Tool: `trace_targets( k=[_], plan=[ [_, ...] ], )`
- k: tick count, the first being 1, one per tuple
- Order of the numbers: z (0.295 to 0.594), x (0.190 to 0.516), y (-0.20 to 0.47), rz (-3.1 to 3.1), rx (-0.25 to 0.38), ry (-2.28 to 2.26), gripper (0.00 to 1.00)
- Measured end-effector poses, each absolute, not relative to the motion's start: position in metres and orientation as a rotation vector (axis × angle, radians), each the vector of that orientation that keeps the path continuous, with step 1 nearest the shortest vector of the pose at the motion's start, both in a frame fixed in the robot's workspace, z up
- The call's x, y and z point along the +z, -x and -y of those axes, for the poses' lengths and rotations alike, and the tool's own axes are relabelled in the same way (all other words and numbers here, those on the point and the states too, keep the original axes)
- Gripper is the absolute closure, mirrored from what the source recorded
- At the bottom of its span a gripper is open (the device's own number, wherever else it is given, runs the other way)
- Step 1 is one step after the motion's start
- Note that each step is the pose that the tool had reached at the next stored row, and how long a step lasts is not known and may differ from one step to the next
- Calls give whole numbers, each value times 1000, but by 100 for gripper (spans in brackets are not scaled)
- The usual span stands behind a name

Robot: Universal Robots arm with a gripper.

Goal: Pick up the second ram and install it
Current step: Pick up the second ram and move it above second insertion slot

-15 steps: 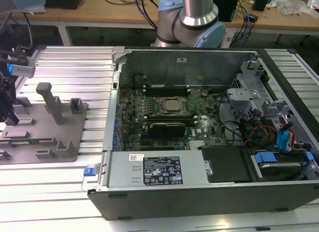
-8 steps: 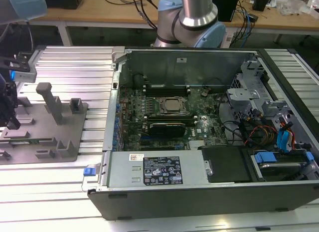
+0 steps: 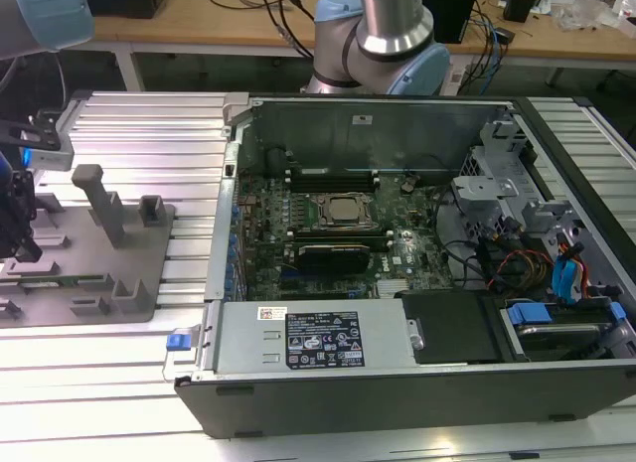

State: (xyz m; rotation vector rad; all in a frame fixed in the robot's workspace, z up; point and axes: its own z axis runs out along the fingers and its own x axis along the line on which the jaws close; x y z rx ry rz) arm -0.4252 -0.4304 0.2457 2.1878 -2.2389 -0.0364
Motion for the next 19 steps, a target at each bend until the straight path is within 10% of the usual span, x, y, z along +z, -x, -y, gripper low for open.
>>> trace_targets(
  k=[19],
  plan=[
    [434,229,427,2233,-36,-2194,92]
  ],
)
